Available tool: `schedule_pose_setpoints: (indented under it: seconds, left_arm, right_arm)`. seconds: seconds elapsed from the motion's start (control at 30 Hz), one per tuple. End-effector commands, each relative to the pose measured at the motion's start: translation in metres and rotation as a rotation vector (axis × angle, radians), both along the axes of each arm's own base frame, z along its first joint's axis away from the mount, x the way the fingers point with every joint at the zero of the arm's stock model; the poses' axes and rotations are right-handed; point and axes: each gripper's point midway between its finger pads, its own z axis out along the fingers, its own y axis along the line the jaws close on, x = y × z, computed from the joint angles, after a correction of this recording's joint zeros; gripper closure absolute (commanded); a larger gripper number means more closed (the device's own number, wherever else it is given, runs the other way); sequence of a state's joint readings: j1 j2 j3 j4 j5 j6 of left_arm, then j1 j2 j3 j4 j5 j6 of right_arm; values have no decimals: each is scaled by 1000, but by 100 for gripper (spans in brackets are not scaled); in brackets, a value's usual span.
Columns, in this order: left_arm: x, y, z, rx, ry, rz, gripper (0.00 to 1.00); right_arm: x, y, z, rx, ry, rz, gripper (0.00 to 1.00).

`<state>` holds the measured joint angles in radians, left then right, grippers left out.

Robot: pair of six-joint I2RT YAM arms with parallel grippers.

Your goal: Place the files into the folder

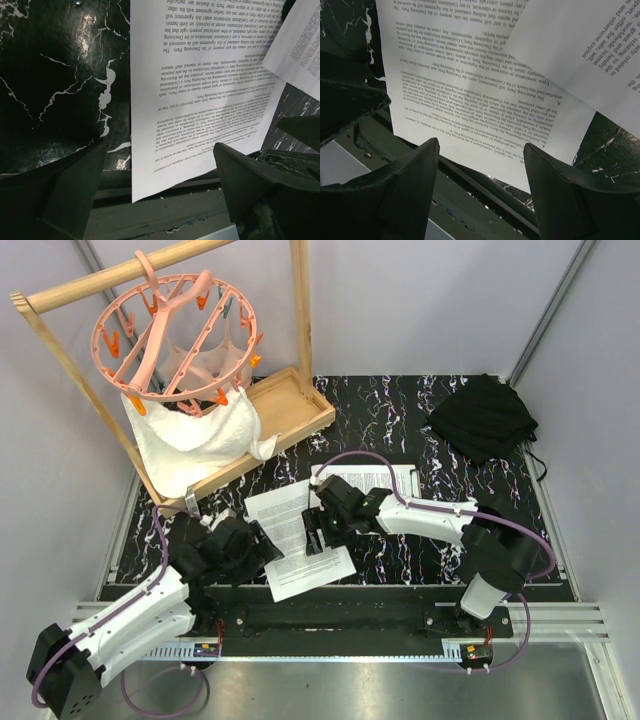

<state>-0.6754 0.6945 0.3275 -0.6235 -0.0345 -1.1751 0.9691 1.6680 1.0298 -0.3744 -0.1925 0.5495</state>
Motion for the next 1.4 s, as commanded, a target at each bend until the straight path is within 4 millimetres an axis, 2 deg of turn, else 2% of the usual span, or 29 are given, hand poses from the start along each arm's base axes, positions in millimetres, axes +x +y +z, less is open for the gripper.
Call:
schedule_pose_setpoints:
  seconds: [0.0,0.1,0.3,0.5,0.63,0.67,0.7,0.77,0.93,1.07,1.2,1.23,1.27,1.37]
  left_arm:
    - [-25,-2,-16,-70,158,83,2]
    - [-34,-12,-15,-128,209,68,6]
    - [-54,-4,-22,-110,269,40,14]
    - [-61,-6,-25,-103,294,-9,18]
    - [-56,-11,-28,-106,283,-27,21]
    - [-59,-15,-30,-136,295,-32,27]
    - [-53,-24,-26,-185,266,-39,33]
    - [-55,-29,-28,-226,274,-33,45]
    - [-50,-32,-22,-241,240,-48,61]
    - [-42,-32,-4,-233,174,-67,69]
    - [-37,-30,19,-238,99,-96,83]
    - [-35,-31,24,-245,82,-102,92]
    - [-33,-33,32,-253,55,-117,95]
    - [-25,-34,54,-243,-42,-175,100]
  right_arm:
    - [11,10,1,34,-34,-28,23]
    - [14,12,-5,19,-34,-26,23]
    - [17,16,-12,12,-31,-24,23]
    - [20,18,-15,6,-31,-22,23]
    - [22,20,-18,4,-27,-20,23]
    - [22,21,-17,6,-27,-19,23]
    - [23,22,-16,9,-28,-18,23]
    - [23,21,-17,7,-27,-16,23]
    - [25,21,-16,9,-27,-17,23]
    - [25,23,-15,15,-25,-10,24]
    - [26,27,-11,29,-28,-4,23]
    - [28,27,-10,31,-27,-4,23]
    - [29,30,-7,41,-29,-1,23]
    - [32,32,4,72,-28,-2,23]
